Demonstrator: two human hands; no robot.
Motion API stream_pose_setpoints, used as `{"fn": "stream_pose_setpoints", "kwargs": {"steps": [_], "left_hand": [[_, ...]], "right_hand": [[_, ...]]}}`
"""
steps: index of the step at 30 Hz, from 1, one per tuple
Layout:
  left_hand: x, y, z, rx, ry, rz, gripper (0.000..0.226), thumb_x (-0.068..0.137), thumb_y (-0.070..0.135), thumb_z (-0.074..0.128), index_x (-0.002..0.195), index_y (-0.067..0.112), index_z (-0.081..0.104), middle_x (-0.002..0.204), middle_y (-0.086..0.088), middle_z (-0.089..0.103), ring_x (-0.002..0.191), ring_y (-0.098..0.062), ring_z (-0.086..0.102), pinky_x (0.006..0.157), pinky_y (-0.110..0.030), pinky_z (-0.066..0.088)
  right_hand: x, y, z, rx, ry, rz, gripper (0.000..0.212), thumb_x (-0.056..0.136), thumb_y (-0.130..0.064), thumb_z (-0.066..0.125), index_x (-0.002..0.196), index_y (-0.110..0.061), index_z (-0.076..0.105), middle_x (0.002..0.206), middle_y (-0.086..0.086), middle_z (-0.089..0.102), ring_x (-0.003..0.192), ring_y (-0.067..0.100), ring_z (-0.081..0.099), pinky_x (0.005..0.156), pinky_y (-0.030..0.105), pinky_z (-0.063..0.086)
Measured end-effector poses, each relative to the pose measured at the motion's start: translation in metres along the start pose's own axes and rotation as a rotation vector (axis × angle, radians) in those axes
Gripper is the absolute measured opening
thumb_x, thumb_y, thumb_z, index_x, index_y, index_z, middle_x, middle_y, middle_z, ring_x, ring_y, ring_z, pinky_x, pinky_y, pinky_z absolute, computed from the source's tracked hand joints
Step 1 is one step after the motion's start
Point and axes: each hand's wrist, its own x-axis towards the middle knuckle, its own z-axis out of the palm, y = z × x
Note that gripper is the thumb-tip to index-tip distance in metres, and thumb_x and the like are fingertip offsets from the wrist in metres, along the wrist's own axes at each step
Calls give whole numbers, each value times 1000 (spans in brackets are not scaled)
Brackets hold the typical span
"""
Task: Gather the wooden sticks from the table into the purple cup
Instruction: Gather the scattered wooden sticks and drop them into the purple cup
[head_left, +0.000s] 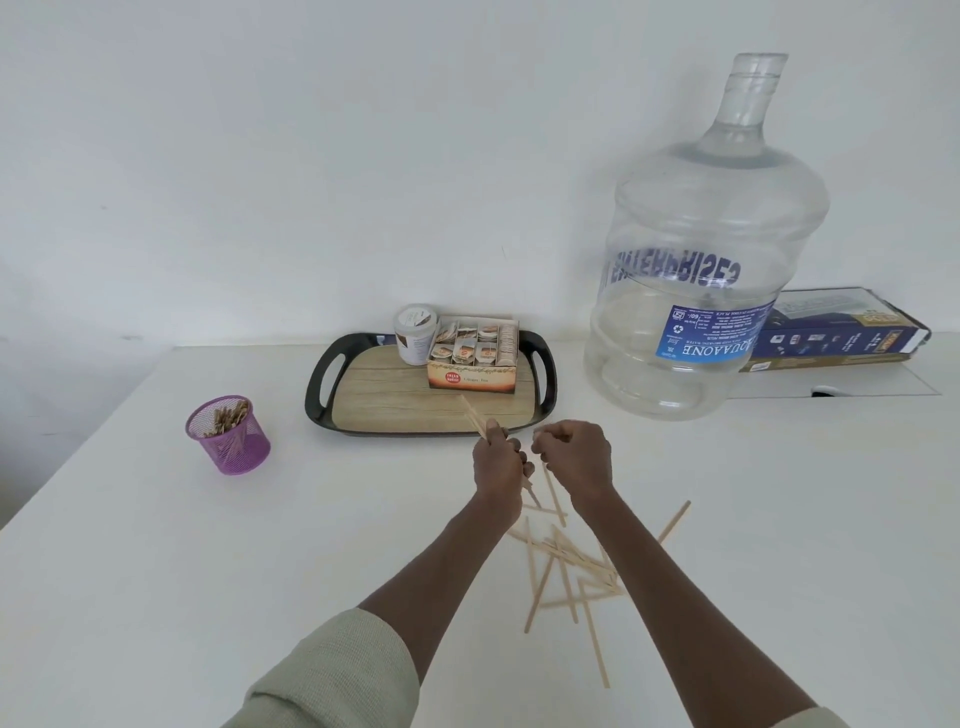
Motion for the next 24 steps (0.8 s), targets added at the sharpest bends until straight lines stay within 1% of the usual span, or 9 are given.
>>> {"fn": "stream_pose_setpoints", "kwargs": {"steps": [4, 6, 9, 10, 13, 15, 17, 20, 24], "left_hand": [[-17, 9, 4, 117, 17, 155, 45, 95, 48, 52, 69, 14, 42, 57, 2, 39, 50, -14, 40, 54, -30, 40], [-26, 11, 6, 145, 14, 229, 45, 91, 47, 58, 68, 12, 42, 58, -4, 38, 53, -18, 40, 57, -33, 41], [-38, 12, 8, 181, -15, 314, 42, 80, 48, 62, 61, 15, 46, 56, -3, 42, 55, -19, 42, 61, -37, 41], [-41, 13, 7, 208, -23, 337, 41, 78, 48, 63, 58, 15, 47, 54, -1, 45, 54, -18, 44, 62, -37, 42], [-49, 18, 3, 238, -51, 402, 42, 81, 40, 68, 62, 6, 51, 58, -6, 47, 57, -17, 46, 61, -33, 45], [-52, 24, 1, 209, -52, 415, 46, 82, 36, 69, 63, 0, 48, 60, -9, 44, 58, -20, 44, 59, -34, 44], [-57, 30, 0, 190, -40, 424, 50, 84, 32, 68, 64, -5, 40, 62, -9, 37, 61, -24, 36, 60, -35, 39], [-61, 35, -3, 172, -10, 428, 38, 84, 28, 68, 63, 5, 45, 64, -8, 34, 64, -24, 32, 62, -34, 38], [-61, 35, -7, 199, -24, 417, 39, 81, 32, 70, 58, 11, 47, 57, -9, 42, 58, -23, 41, 62, -36, 44]], "right_hand": [[-11, 15, 15, 507, -149, 356, 29, 94, -26, 59, 81, -2, 70, 79, 17, 70, 69, 24, 61, 69, 36, 53], [-19, 20, 24, 802, -276, 495, 34, 100, -33, 50, 99, -2, 65, 90, 16, 65, 76, 23, 64, 68, 33, 51], [-27, 18, 31, 1135, -432, 564, 50, 102, -42, 38, 137, -9, 53, 116, 8, 62, 104, 22, 63, 85, 36, 52], [-29, 12, 32, 1177, -448, 540, 50, 102, -42, 36, 137, -11, 53, 114, 6, 62, 103, 20, 64, 87, 35, 51], [-34, -12, 29, 1198, -482, 485, 38, 103, -40, 35, 89, -18, 63, 75, -2, 62, 69, 10, 64, 71, 27, 48], [-38, -21, 29, 1198, -439, 473, 41, 103, -39, 34, 81, -17, 60, 71, -1, 59, 61, 10, 64, 65, 26, 48], [-42, -21, 28, 1249, -434, 493, 48, 104, -40, 29, 92, -9, 65, 79, 7, 69, 69, 16, 72, 70, 31, 51], [-45, -16, 33, 1303, -465, 561, 55, 103, -48, 26, 119, -9, 62, 98, 12, 74, 92, 23, 73, 78, 37, 53], [-46, -18, 39, 1363, -413, 558, 56, 101, -51, 32, 125, -10, 61, 113, 10, 68, 105, 25, 66, 83, 37, 52]]}}
